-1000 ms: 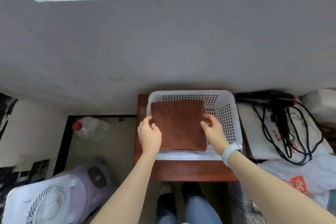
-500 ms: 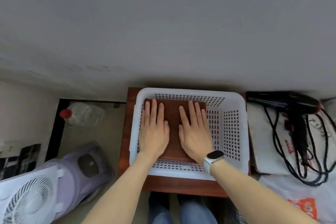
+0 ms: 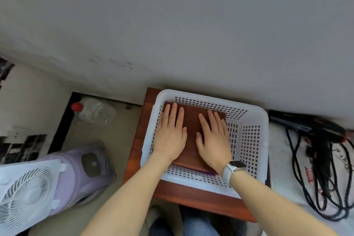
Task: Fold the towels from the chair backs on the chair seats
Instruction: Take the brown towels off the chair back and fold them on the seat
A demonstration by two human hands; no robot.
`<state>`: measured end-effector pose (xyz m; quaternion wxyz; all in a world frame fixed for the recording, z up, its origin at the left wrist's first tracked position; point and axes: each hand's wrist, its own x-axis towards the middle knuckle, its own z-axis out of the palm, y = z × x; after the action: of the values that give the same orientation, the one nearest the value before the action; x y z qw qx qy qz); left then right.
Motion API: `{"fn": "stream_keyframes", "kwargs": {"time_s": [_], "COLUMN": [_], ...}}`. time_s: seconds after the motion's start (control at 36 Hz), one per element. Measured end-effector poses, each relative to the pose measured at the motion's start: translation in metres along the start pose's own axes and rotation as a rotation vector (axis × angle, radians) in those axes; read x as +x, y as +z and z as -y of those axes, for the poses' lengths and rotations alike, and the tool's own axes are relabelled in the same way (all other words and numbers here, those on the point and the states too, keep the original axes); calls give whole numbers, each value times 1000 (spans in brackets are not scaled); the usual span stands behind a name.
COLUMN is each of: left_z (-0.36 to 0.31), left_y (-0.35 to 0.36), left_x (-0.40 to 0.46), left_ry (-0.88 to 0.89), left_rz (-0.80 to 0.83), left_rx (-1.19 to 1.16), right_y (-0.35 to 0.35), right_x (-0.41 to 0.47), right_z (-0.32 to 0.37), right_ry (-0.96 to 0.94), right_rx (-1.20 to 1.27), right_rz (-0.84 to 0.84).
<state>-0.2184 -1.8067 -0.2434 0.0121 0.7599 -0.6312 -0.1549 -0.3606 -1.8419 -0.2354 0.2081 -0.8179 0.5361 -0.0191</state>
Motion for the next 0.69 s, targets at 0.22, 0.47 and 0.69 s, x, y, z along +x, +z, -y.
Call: {"fn": "stream_keyframes", "kwargs": {"time_s": [0.22, 0.47, 0.69], "left_z": [25, 129, 182], "left_y": [-77, -124, -129], "left_x": [-58, -230, -503], "left_ry": [-228, -658, -985], "left_rz": [-293, -381, -629], "left_rx": [-235, -339, -417], "right_y": [-59, -65, -21], "right_x": [0, -76, -250], "right_z": [54, 207, 354], "right_ry": [-77, -494, -816], "right_rx": [130, 185, 185], "right_rz": [-37, 202, 425]}}
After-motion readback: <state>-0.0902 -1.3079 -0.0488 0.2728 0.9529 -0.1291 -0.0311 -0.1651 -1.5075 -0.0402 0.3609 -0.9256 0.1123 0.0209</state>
